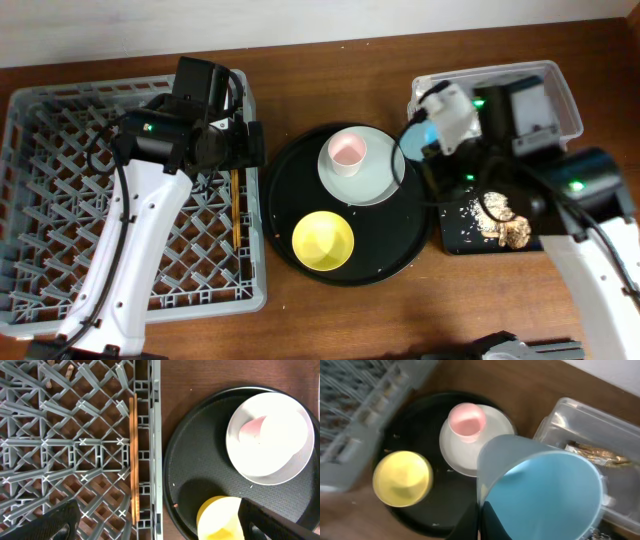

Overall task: Sort waste into correct bins and load items into the dishwasher rack
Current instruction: 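Lift the blue cup and hand it to the left gripper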

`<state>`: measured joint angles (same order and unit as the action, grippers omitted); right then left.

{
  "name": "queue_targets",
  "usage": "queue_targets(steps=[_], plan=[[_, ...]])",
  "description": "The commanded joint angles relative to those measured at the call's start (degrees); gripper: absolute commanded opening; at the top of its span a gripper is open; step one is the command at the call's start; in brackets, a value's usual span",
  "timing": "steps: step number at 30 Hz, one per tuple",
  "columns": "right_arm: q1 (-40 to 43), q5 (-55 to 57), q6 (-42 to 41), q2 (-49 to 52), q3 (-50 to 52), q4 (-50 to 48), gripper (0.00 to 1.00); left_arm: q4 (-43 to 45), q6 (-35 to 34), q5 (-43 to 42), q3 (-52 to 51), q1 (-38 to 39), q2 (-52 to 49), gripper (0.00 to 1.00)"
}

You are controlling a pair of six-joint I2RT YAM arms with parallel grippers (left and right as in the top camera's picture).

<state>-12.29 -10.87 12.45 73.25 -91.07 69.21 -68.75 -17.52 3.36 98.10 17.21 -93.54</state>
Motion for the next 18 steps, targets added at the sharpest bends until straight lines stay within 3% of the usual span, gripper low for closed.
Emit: queue_targets(steps=[1, 4, 5, 6, 9, 11, 14, 18], plan=[[8.07, -21.92, 1.88, -1.62, -0.44, 1.31, 0.04, 0.35, 0.26, -0.20, 0.52, -0.13, 0.13, 0.99], [14.03, -40.59, 8.11, 0.17, -0.44, 4.24, 0.04, 1.40, 0.28, -5.16, 0.52, -0.09, 0.13, 0.99], [15.08, -45.64, 10.23, 1.14, -0.44, 5.42, 0.04, 3.78, 1.64, -12.33, 0.52, -0.15, 0.13, 0.99], [15.41, -48.96, 11.69, 1.84, -0.44, 6.12, 0.04, 5.75, 5.07, -19.93, 0.52, -0.15, 0.13, 0.99], [15.39, -57.51, 15.21, 3.21, -0.42, 7.10, 0.04, 14.19, 18.27, -60.54, 0.52, -0.26, 0.13, 0.99], [15.37, -63.84, 17.99, 3.37, -0.39, 7.04, 0.04, 19.47, 18.49, -76.15, 0.52, -1.44, 0.13, 0.99], [15.39, -68.98, 19.08, 3.37, -0.39, 4.83, 0.04, 24.17, 18.47, -87.38, 0.52, -1.46, 0.13, 0.99], [15.39, -74.14, 19.04, 3.37, -0.39, -0.85, 0.04, 24.15, 18.47, -91.14, 0.52, -0.61, 0.13, 0.99]])
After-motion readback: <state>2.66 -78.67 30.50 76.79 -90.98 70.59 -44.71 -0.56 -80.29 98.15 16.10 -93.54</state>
